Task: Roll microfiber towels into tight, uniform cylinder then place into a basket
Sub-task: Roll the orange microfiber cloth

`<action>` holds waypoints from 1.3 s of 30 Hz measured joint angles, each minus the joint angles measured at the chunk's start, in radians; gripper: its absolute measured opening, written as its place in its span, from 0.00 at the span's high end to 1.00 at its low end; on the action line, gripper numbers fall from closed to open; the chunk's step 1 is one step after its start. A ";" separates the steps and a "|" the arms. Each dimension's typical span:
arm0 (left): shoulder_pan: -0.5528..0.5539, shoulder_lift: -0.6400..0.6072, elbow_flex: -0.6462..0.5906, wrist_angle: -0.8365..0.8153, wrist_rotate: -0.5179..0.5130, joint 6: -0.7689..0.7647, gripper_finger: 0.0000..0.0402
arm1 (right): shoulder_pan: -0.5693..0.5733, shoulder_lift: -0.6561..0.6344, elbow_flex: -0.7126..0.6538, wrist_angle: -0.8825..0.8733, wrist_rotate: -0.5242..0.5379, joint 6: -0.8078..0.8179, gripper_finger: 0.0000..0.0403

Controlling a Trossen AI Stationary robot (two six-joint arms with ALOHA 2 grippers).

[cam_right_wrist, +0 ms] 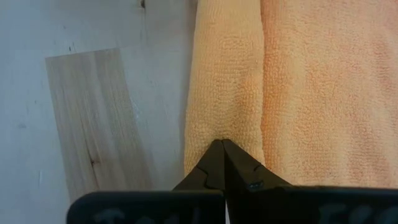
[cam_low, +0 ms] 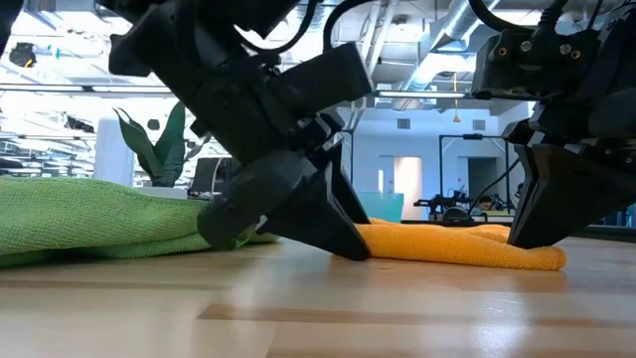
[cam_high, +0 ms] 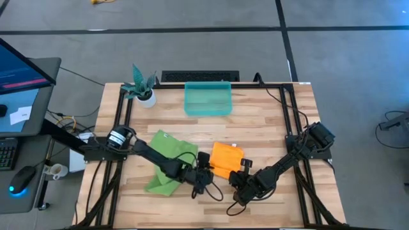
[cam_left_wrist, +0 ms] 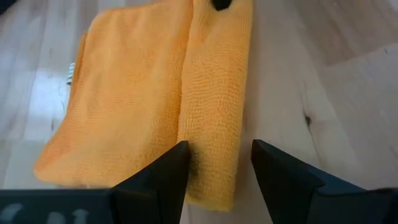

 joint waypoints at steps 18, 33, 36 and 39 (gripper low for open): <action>-0.044 0.026 0.005 -0.033 -0.025 -0.135 0.86 | 0.000 0.000 0.000 0.001 -0.002 0.000 0.97; -0.039 0.024 0.004 -0.048 0.024 -0.264 0.97 | -0.033 -0.014 0.000 0.010 -0.063 -0.055 0.70; -0.035 0.024 0.004 -0.060 0.050 -0.314 0.98 | -0.041 -0.041 -0.001 -0.012 -0.086 -0.046 0.67; -0.024 0.023 0.011 -0.079 0.092 -0.358 0.98 | -0.034 -0.092 -0.003 -0.049 -0.093 -0.052 0.66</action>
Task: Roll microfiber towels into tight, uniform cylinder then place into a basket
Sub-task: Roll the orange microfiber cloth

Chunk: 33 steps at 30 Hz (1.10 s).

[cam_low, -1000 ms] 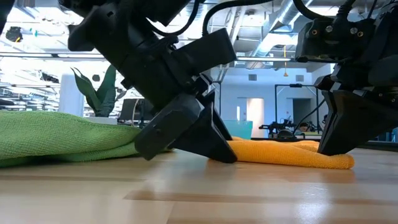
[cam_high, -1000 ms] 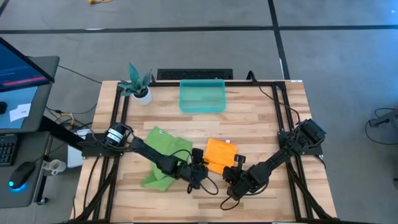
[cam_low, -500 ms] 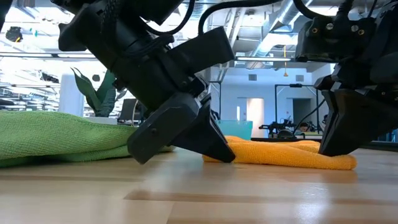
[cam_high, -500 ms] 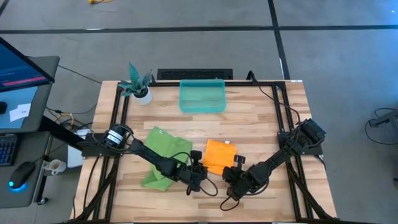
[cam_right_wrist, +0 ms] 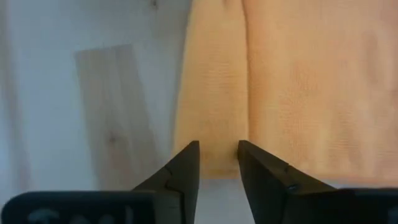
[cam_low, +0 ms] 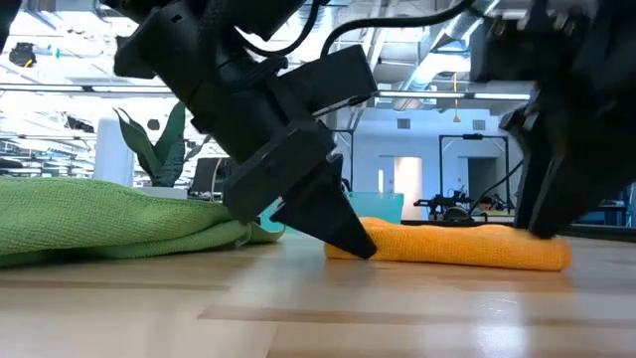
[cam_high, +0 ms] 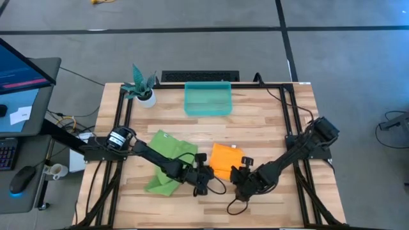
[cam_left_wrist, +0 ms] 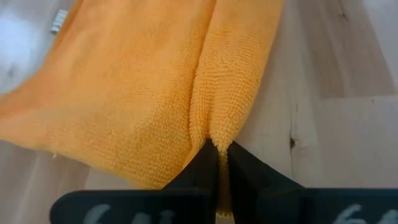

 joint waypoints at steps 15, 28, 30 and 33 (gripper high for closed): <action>0.003 0.004 0.153 -0.233 0.094 -0.180 0.96 | 0.263 -0.124 0.002 0.010 0.433 -0.056 0.73; 0.003 0.005 0.163 -0.243 0.118 -0.209 0.96 | 0.193 0.103 0.002 0.157 0.416 -0.193 0.73; 0.003 0.005 0.163 -0.244 0.117 -0.209 0.96 | 0.170 0.109 0.002 0.170 0.370 -0.179 0.73; 0.003 0.005 0.163 -0.245 0.117 -0.208 0.96 | 0.139 0.109 0.003 0.180 0.293 -0.146 0.73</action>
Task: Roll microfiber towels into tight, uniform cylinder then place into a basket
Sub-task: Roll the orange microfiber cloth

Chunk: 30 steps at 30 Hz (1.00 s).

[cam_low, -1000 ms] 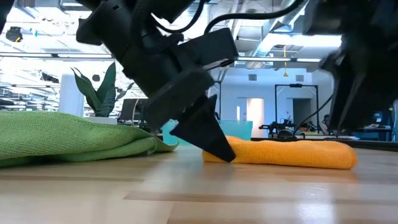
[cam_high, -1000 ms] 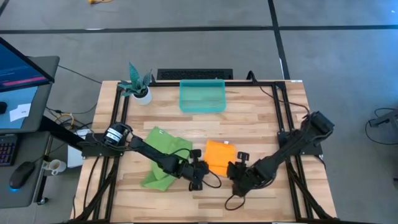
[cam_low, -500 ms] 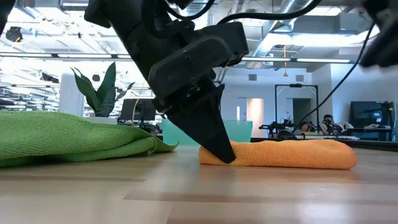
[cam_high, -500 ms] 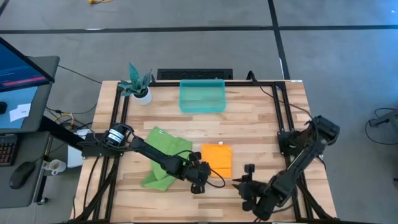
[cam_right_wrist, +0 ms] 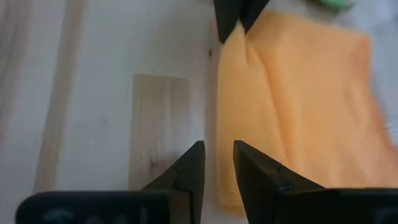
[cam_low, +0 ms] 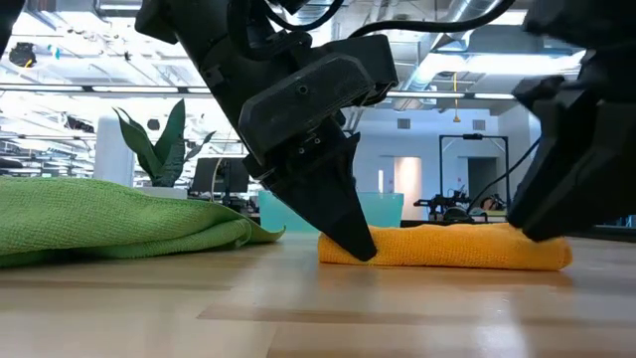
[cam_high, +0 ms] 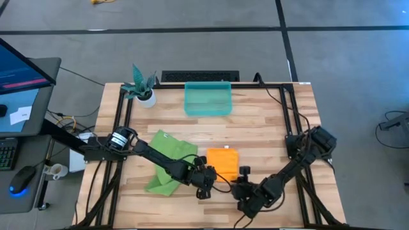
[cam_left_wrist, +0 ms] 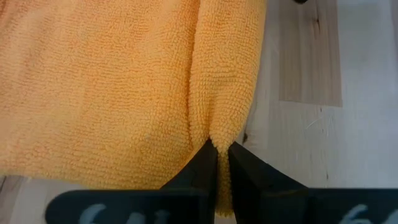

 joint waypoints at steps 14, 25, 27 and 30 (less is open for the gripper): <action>0.001 -0.001 0.001 -0.007 0.010 0.003 0.96 | -0.040 -0.005 0.180 -0.233 -0.229 0.038 0.74; 0.001 -0.001 0.000 -0.007 0.010 0.003 0.96 | 0.113 -0.007 0.242 -0.532 0.076 0.216 0.78; 0.001 -0.001 0.000 -0.007 0.010 0.003 0.96 | 0.125 -0.005 0.212 -0.495 0.082 0.246 0.78; 0.001 -0.001 0.000 -0.007 0.010 0.003 0.96 | 0.115 -0.006 0.186 -0.415 0.085 0.222 0.78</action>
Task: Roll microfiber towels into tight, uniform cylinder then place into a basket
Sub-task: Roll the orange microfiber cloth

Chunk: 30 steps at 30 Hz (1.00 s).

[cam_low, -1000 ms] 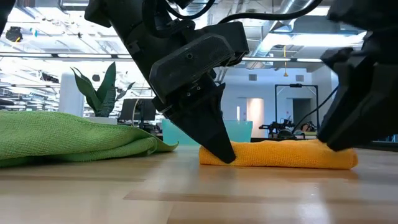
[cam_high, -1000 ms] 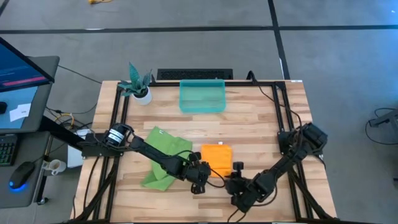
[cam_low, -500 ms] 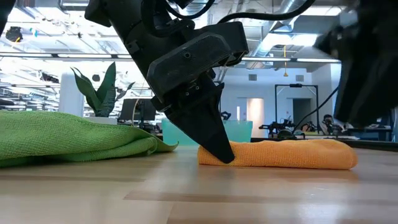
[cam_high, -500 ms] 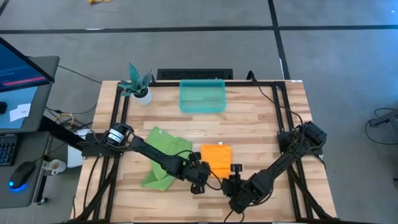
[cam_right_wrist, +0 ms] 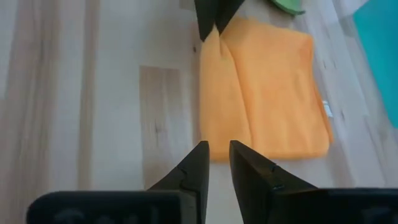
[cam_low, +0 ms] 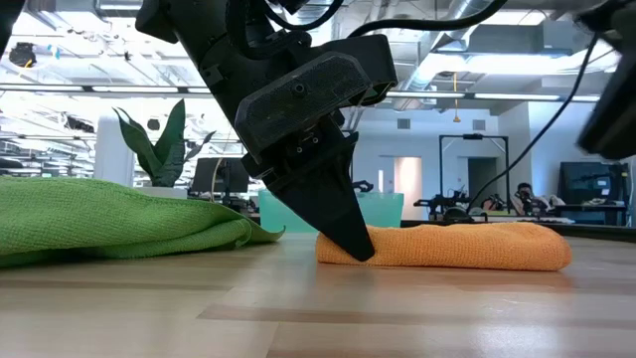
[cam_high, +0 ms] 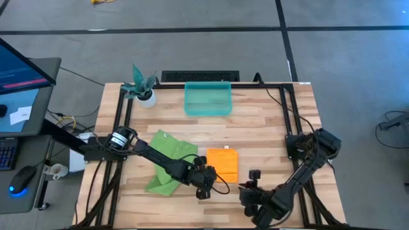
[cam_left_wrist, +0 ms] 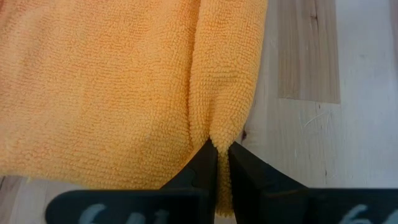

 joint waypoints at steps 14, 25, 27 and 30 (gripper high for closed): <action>0.000 0.000 0.000 0.000 0.000 -0.001 0.96 | -0.092 0.058 -0.045 0.128 -0.051 -0.088 0.51; 0.000 0.000 0.000 0.000 0.000 0.001 0.96 | -0.169 0.140 -0.039 0.124 -0.131 -0.129 0.48; 0.000 0.000 0.000 0.000 0.000 0.008 0.96 | -0.172 0.140 -0.039 0.126 -0.137 -0.129 0.51; 0.000 0.000 0.000 0.000 0.000 0.039 0.96 | -0.174 0.141 -0.039 0.130 -0.152 -0.129 0.58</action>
